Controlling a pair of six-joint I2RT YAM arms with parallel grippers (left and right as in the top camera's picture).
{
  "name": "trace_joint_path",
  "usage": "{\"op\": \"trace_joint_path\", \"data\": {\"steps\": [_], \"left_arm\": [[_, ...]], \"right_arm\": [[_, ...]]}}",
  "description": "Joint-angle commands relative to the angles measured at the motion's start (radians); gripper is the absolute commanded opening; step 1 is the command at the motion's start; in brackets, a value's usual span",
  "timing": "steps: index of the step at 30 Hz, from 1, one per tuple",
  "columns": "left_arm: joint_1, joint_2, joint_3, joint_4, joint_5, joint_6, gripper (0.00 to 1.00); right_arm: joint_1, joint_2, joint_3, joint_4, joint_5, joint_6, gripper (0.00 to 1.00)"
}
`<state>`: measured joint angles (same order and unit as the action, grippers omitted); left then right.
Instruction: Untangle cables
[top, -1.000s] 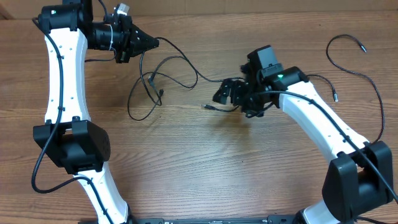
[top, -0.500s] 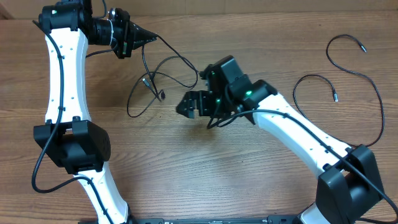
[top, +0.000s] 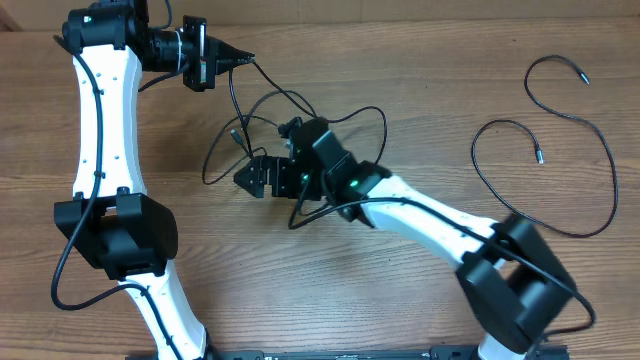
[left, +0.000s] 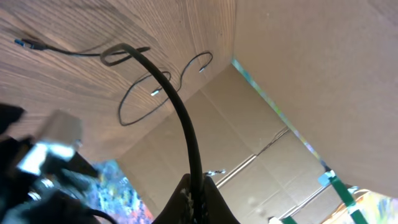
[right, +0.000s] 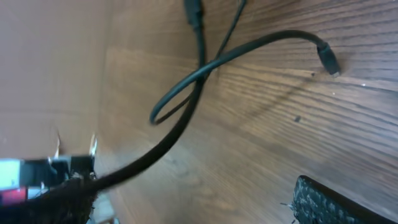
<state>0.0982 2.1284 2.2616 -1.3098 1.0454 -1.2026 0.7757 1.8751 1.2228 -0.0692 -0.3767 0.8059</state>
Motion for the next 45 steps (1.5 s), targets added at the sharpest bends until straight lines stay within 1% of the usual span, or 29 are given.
{"op": "trace_joint_path", "data": {"steps": [1,6,8,12,13,17,19,23,30,37,39,41,45], "left_arm": [[-0.005,-0.004,0.026,0.002,0.049,-0.043,0.04],[-0.008,-0.004,0.026,0.001,0.085,-0.043,0.04],[-0.008,-0.004,0.026,-0.002,0.108,-0.043,0.04],[-0.027,-0.004,0.026,-0.001,0.245,-0.043,0.04],[-0.032,-0.004,0.026,0.001,0.259,-0.043,0.04],[-0.038,-0.004,0.026,0.018,0.247,-0.043,0.04],[-0.032,-0.004,0.026,0.027,0.254,-0.056,0.04],[-0.004,-0.004,0.026,0.087,0.256,-0.089,0.04],[0.048,-0.004,0.026,0.094,0.253,-0.092,0.04],[0.100,-0.004,0.026,0.096,0.253,-0.087,0.04],[0.117,-0.004,0.026,0.096,0.251,-0.071,0.04],[0.121,-0.004,0.026,0.096,0.238,-0.045,0.04],[0.122,-0.004,0.026,0.095,0.210,0.076,0.04]], "right_arm": [[0.044,0.043,-0.008,0.099,0.162,0.147,1.00],[0.067,0.109,-0.008,0.227,0.318,0.193,0.99],[0.067,0.139,-0.008,0.265,0.323,0.193,0.98],[0.066,0.229,-0.008,0.289,0.323,0.188,0.99],[0.066,0.240,-0.008,0.288,0.324,0.188,0.99],[0.058,0.277,-0.008,0.244,0.326,0.174,0.98],[0.047,0.284,-0.008,0.201,0.345,0.174,0.96],[0.000,0.284,-0.008,0.073,0.369,0.175,0.95],[-0.068,0.284,-0.008,-0.104,0.368,0.175,0.93],[-0.085,0.284,-0.008,-0.165,0.365,0.175,0.93],[-0.085,0.284,-0.008,-0.165,0.365,0.175,0.93],[-0.085,0.284,-0.008,-0.163,0.364,0.175,0.96],[-0.085,0.284,-0.003,-0.133,0.301,0.174,0.97]]}}
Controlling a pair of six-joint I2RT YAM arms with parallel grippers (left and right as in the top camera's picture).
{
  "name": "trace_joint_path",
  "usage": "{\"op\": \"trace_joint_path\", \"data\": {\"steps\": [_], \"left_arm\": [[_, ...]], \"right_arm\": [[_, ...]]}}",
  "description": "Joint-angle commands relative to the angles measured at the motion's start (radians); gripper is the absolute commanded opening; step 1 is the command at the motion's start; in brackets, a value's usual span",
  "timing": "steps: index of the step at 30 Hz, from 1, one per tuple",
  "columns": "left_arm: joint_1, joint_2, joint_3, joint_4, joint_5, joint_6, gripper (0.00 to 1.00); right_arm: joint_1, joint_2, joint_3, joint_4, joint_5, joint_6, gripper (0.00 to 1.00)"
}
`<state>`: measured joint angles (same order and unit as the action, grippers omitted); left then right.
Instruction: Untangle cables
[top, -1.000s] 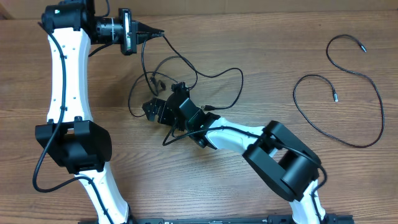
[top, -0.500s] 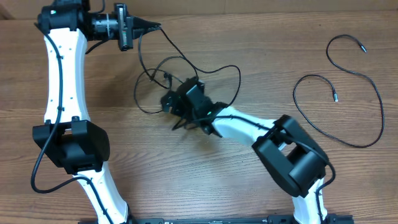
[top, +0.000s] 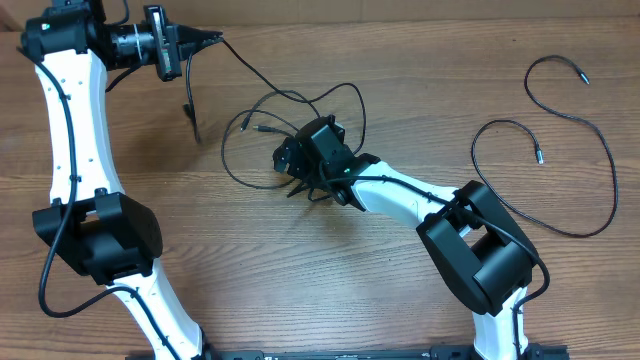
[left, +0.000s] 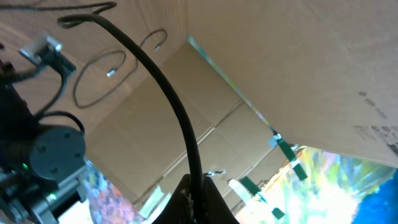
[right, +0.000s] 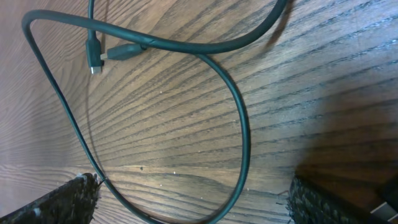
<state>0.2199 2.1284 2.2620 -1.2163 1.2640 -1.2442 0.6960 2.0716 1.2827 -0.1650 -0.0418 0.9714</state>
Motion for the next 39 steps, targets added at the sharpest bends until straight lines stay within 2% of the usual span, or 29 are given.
{"op": "trace_joint_path", "data": {"steps": [1,5,10,13,15,16,17,24,26,30,33,35,39], "left_arm": [[-0.001,-0.004,0.026,0.002,-0.015,0.152,0.04],[-0.006,-0.004,0.026,0.002,-0.025,0.351,0.04],[-0.007,-0.004,0.026,-0.018,-0.041,0.718,0.04],[-0.007,-0.004,0.026,-0.063,-0.044,0.880,0.04],[-0.007,-0.004,0.026,-0.087,-0.045,0.983,0.04],[-0.009,-0.004,0.026,-0.111,-0.045,1.085,0.04],[-0.011,-0.004,0.026,-0.126,-0.045,1.133,0.04],[-0.064,-0.004,0.026,-0.240,-0.148,1.341,0.04],[-0.089,-0.004,0.025,-0.294,-0.216,1.427,0.04],[-0.122,-0.004,0.024,-0.361,-0.224,1.585,0.04],[-0.143,-0.004,0.024,-0.378,-0.225,1.674,0.04],[-0.149,-0.004,0.024,-0.385,-0.233,1.720,0.04],[-0.148,-0.004,0.024,-0.381,-0.260,1.724,0.04]], "right_arm": [[-0.005,0.087,-0.057,-0.035,-0.059,0.008,0.97],[-0.015,0.055,-0.033,-0.034,-0.203,-0.045,0.97],[-0.067,-0.026,-0.029,-0.030,-0.426,-0.083,0.97],[-0.115,-0.059,-0.029,-0.024,-0.567,-0.084,0.99],[-0.150,-0.066,-0.029,-0.010,-0.676,-0.082,1.00],[-0.188,-0.066,-0.030,0.037,-0.829,-0.076,1.00],[-0.201,-0.066,-0.030,0.057,-0.875,-0.053,1.00],[-0.245,-0.066,-0.030,0.190,-0.960,0.248,1.00],[-0.248,-0.066,-0.030,0.293,-0.962,0.363,1.00],[-0.248,-0.066,-0.030,0.422,-0.923,0.439,1.00],[-0.249,-0.066,-0.030,0.449,-0.893,0.563,1.00],[-0.254,-0.066,-0.030,0.479,-0.890,0.640,1.00],[-0.271,-0.066,-0.030,0.526,-0.890,0.710,1.00]]}}
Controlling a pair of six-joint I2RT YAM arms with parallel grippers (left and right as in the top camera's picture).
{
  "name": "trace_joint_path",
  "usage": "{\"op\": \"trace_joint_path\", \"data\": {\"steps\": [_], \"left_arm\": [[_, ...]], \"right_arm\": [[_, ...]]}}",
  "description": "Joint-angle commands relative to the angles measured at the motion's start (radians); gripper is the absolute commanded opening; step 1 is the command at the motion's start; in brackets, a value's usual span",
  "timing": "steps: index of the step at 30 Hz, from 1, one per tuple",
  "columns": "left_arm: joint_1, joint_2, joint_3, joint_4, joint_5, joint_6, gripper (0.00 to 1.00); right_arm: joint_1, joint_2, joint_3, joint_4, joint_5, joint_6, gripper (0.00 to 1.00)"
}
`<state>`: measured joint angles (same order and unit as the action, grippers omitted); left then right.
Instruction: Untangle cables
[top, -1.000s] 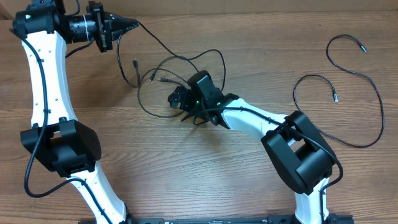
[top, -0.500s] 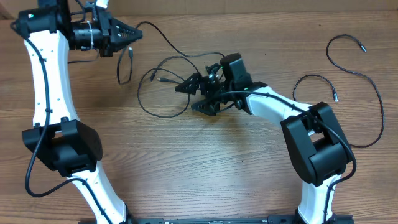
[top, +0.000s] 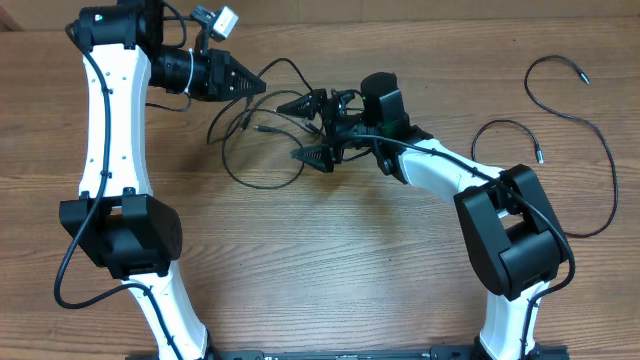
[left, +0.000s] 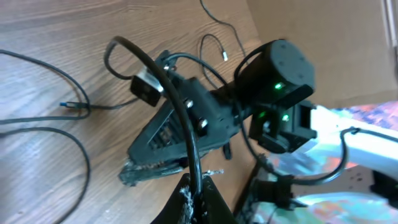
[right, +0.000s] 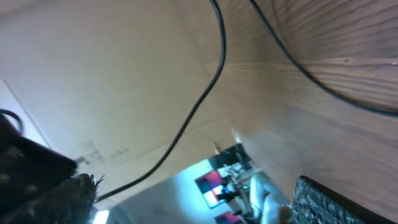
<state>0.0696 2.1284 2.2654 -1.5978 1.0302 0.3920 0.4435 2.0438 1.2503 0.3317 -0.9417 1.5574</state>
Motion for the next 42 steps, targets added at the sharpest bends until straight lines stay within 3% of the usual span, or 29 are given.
{"op": "trace_joint_path", "data": {"steps": [1,17,23,29,31,34,36,42], "left_arm": [[0.002,-0.004,0.021,0.002,-0.032,0.090,0.04],[-0.005,-0.004,0.021,-0.001,-0.050,0.108,0.04],[-0.037,-0.004,0.021,-0.089,0.014,0.296,0.04],[-0.052,-0.004,0.021,-0.092,0.026,0.304,0.04],[-0.054,-0.004,0.021,-0.092,0.026,0.304,0.05],[-0.058,-0.004,0.021,-0.092,0.025,0.304,0.04],[-0.058,-0.004,0.021,-0.092,0.025,0.304,0.04],[-0.058,-0.004,0.021,-0.092,0.026,0.304,0.04]], "right_arm": [[-0.024,-0.038,0.003,0.042,0.010,0.145,1.00],[-0.072,-0.038,0.002,0.048,0.200,0.254,0.95],[-0.068,-0.038,0.002,-0.005,0.328,0.278,0.94],[-0.068,-0.038,0.002,-0.101,0.406,0.276,0.88],[-0.068,-0.038,0.002,-0.101,0.418,0.276,0.82],[-0.068,-0.038,0.002,-0.046,0.428,0.276,0.61],[-0.068,-0.038,0.002,0.019,0.425,0.276,0.54],[-0.068,-0.038,0.002,0.070,0.426,0.276,0.48]]}}
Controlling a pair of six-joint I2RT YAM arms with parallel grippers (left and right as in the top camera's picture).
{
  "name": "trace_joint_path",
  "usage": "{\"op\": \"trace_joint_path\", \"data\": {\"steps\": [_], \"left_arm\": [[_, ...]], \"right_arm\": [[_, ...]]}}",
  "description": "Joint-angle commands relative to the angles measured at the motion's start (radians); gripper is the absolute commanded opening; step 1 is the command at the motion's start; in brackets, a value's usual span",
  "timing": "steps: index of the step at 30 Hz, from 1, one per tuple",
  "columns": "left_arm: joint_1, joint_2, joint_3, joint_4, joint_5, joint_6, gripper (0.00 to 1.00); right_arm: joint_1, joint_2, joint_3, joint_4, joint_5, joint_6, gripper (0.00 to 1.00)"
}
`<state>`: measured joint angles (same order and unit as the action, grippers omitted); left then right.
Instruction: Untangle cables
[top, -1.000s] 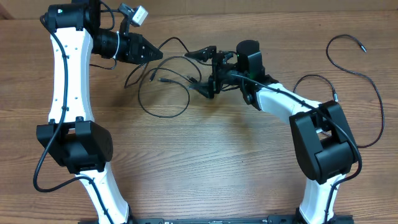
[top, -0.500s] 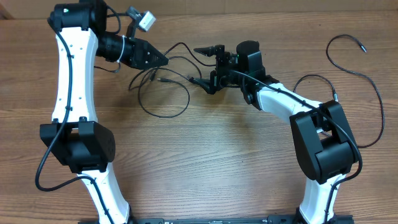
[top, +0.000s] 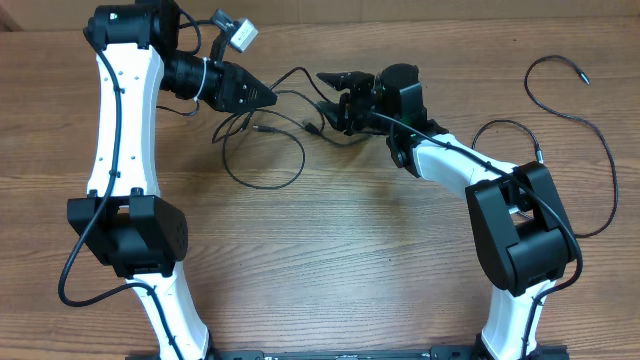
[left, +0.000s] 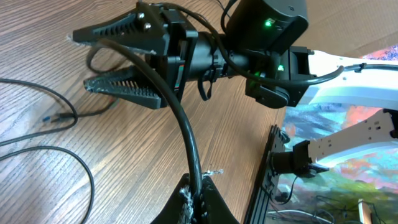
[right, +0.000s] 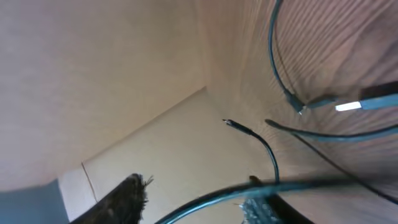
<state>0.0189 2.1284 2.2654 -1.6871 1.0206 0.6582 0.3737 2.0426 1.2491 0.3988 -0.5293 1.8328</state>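
My left gripper (top: 268, 98) (left: 198, 186) is shut on a black cable (left: 180, 118) that arches up from its tips. That cable runs across the gap of my right gripper (top: 325, 95) (left: 81, 59) (right: 194, 186), which faces the left one, open, with its fingers on either side. Below them a tangle of thin black cables (top: 262, 160) lies looped on the wooden table. A silver-tipped plug (right: 348, 107) and another plug end (right: 233, 126) show in the right wrist view.
A separate long black cable (top: 590, 150) lies spread out at the table's far right. A white connector (top: 240, 33) sticks up near the left wrist. Brown cardboard walls (right: 93, 74) stand beyond the table's back edge.
My right gripper has moved up and to the right, and its fingers stand less wide apart, with the held cable between them. The left gripper has shifted slightly right, still shut on the cable.
My left gripper held the cable above the tangle while the right one sat low beside it. Then the left was far to the left with the cable stretched. Later it was back near the tangle, facing the raised, open right gripper, which now straddles the cable.
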Motion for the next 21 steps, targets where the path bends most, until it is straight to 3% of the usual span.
{"op": "trace_joint_path", "data": {"steps": [1,11,13,17,21], "left_arm": [[-0.008,-0.004,0.021,-0.003,0.035,0.038,0.04],[-0.008,-0.004,0.021,-0.003,0.035,0.038,0.04],[-0.008,-0.004,0.021,-0.003,0.035,0.038,0.04],[-0.007,-0.004,0.021,-0.003,0.034,0.038,0.04],[-0.007,-0.004,0.021,-0.003,0.022,0.038,0.04]], "right_arm": [[0.002,-0.037,0.003,-0.009,0.015,0.000,0.47],[0.002,-0.037,0.003,-0.011,0.063,0.000,0.38],[0.002,-0.037,0.003,-0.012,0.066,0.000,0.31],[0.002,-0.037,0.003,-0.038,0.074,-0.004,0.04],[0.002,-0.037,0.003,-0.143,0.133,-0.199,0.04]]}}
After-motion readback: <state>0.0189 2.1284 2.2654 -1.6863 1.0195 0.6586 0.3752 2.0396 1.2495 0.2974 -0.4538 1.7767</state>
